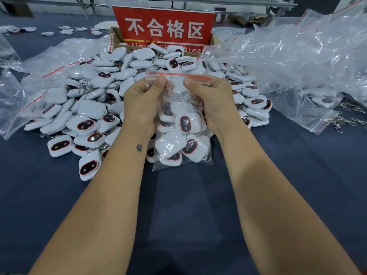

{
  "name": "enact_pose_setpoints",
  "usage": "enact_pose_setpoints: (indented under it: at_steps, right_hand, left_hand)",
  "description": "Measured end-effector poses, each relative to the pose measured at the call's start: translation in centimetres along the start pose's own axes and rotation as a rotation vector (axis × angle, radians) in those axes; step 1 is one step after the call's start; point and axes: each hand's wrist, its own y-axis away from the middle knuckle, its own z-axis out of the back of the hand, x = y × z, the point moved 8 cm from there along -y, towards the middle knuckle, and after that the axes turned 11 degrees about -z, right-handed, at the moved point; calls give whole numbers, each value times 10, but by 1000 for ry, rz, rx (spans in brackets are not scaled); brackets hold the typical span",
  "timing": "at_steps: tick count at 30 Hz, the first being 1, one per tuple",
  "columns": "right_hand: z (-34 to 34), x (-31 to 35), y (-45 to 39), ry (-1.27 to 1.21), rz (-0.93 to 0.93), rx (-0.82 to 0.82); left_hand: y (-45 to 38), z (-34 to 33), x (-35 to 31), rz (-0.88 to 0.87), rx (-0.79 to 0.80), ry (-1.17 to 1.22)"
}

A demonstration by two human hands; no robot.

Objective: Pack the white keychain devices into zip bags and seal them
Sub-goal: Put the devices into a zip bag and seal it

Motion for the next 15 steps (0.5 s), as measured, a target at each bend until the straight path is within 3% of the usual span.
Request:
enact_pose_setpoints:
  at_steps: [9, 15]
  right_hand:
    - [3, 5, 2, 74, 58, -51]
    - [-7, 3, 5, 18, 52, 56]
  left_hand:
    - [4, -10, 0, 19, 145, -30]
    - [6, -6, -2, -27, 88, -137]
